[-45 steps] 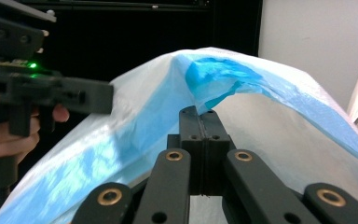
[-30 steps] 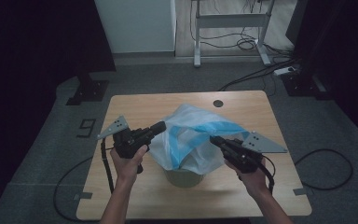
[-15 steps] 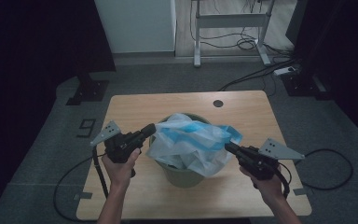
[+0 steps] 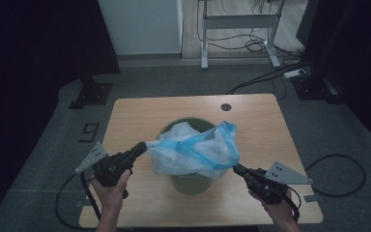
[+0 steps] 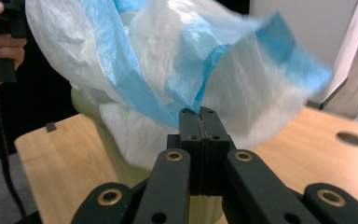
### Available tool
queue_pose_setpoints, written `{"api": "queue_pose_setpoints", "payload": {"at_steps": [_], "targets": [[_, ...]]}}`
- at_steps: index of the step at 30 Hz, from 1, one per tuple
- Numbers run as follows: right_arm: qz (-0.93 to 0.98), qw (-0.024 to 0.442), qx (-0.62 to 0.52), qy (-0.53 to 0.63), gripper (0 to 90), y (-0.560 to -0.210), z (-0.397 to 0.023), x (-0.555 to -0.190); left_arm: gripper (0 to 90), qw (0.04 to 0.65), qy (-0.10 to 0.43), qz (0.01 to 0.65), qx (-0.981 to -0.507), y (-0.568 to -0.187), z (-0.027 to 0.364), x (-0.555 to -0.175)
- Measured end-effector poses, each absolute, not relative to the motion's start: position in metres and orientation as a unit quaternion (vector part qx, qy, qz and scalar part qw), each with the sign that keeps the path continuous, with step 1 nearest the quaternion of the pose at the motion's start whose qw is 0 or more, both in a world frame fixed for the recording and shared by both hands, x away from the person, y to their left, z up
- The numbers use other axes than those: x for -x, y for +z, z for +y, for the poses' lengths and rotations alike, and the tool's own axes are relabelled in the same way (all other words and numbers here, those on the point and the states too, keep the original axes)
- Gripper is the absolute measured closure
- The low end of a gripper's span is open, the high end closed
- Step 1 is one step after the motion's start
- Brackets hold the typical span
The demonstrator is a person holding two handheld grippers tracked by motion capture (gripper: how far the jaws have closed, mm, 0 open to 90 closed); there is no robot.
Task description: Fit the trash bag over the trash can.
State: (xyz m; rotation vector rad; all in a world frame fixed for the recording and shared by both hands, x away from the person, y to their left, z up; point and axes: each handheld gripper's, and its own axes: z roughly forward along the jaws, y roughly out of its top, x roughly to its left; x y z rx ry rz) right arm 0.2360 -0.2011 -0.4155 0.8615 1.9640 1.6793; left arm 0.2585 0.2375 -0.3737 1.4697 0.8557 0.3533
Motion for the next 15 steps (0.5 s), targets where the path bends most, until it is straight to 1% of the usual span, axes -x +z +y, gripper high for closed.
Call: {"api": "queue_pose_setpoints", "payload": {"at_steps": [6, 11, 15], "targets": [[0.711, 0.185, -0.317, 0.599, 88.8, -0.434, -0.206, -0.229, 89.9, 0.653, 0.14, 0.384, -0.638, -0.398, 0.249, -0.248], [0.719, 0.17, -0.327, 0.59, 88.8, -0.448, -0.204, -0.23, 89.8, 0.654, 0.119, 0.405, -0.628, -0.421, 0.256, -0.248], [0.721, 0.167, -0.345, 0.577, 88.8, -0.455, -0.205, -0.232, 89.9, 0.649, 0.108, 0.42, -0.626, -0.437, 0.26, -0.249]]}}
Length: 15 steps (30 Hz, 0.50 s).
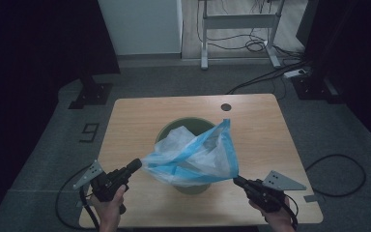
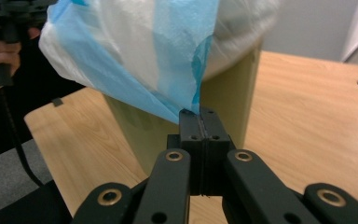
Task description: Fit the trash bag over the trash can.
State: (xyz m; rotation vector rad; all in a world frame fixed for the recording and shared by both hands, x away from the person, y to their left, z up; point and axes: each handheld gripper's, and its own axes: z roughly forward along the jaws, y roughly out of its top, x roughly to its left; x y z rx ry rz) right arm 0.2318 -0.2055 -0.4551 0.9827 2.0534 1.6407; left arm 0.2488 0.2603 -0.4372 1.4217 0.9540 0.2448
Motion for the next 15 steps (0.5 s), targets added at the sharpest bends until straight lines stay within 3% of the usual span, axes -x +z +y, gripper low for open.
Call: {"api": "queue_pose_setpoints", "payload": {"at_steps": [15], "targets": [[0.737, 0.17, -0.372, 0.538, 88.9, -0.482, -0.197, -0.241, 89.8, 0.622, 0.098, 0.441, -0.64, -0.461, 0.262, -0.256]]}}
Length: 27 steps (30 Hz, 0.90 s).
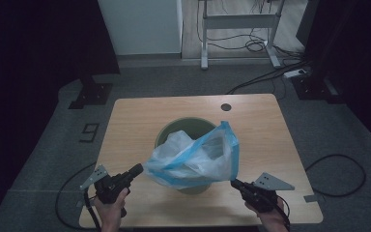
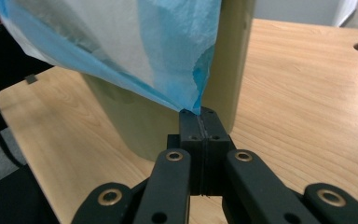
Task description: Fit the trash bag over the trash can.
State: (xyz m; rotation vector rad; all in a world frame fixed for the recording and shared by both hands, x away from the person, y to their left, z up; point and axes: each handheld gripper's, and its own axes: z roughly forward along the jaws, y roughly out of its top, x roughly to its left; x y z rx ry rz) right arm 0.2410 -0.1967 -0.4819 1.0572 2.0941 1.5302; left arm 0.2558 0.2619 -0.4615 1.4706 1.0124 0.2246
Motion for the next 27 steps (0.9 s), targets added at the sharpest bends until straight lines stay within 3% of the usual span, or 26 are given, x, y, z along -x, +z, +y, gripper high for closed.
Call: {"api": "queue_pose_setpoints", "payload": {"at_steps": [5, 10, 17, 24, 27], "targets": [[0.721, 0.183, -0.402, 0.534, 88.7, -0.476, -0.198, -0.245, 89.4, 0.623, 0.095, 0.43, -0.646, -0.458, 0.261, -0.254], [0.713, 0.198, -0.395, 0.545, 88.5, -0.465, -0.196, -0.241, 64.1, 0.64, 0.122, 0.381, -0.656, -0.434, 0.259, -0.239], [0.706, 0.204, -0.399, 0.548, 88.4, -0.459, -0.199, -0.241, 48.3, 0.626, 0.153, 0.331, -0.689, -0.405, 0.24, -0.235], [0.702, 0.197, -0.404, 0.552, 88.5, -0.459, -0.203, -0.243, 42.4, 0.594, 0.156, 0.296, -0.731, -0.398, 0.209, -0.248], [0.703, 0.195, -0.405, 0.552, 88.4, -0.459, -0.204, -0.244, 46.3, 0.558, 0.181, 0.294, -0.754, -0.394, 0.195, -0.252]]}}
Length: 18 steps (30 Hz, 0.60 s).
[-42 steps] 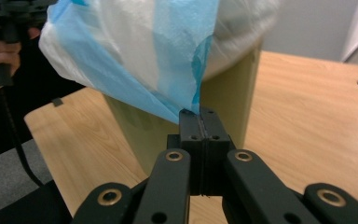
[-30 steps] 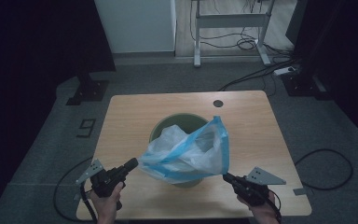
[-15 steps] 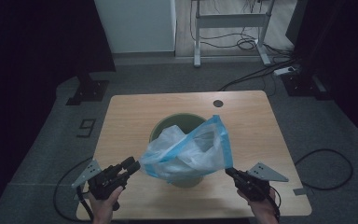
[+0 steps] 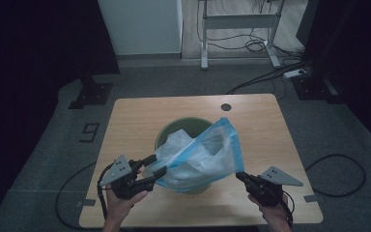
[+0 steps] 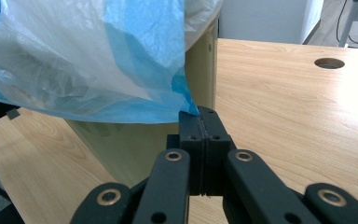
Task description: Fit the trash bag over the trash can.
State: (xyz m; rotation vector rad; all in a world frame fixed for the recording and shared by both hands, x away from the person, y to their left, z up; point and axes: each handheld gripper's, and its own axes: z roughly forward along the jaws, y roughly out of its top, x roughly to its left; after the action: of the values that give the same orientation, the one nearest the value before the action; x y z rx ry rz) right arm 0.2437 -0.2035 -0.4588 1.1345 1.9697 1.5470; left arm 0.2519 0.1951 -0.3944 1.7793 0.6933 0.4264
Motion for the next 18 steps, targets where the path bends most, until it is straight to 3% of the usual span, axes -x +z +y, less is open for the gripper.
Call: {"api": "queue_pose_setpoints", "payload": {"at_steps": [3, 6, 10, 18], "targets": [[0.704, 0.193, -0.401, 0.553, 87.2, -0.457, -0.203, -0.243, 74.0, 0.512, 0.201, 0.31, -0.775, -0.389, 0.183, -0.255], [0.702, 0.196, -0.405, 0.552, 77.2, -0.456, -0.205, -0.238, 87.1, 0.523, 0.189, 0.319, -0.768, -0.385, 0.183, -0.256], [0.69, 0.206, -0.401, 0.566, 55.3, -0.447, -0.209, -0.223, 89.3, 0.535, 0.192, 0.329, -0.754, -0.384, 0.185, -0.257], [0.676, 0.219, -0.358, 0.606, 48.3, -0.399, -0.216, -0.212, 89.5, 0.544, 0.195, 0.339, -0.742, -0.384, 0.187, -0.257]]}}
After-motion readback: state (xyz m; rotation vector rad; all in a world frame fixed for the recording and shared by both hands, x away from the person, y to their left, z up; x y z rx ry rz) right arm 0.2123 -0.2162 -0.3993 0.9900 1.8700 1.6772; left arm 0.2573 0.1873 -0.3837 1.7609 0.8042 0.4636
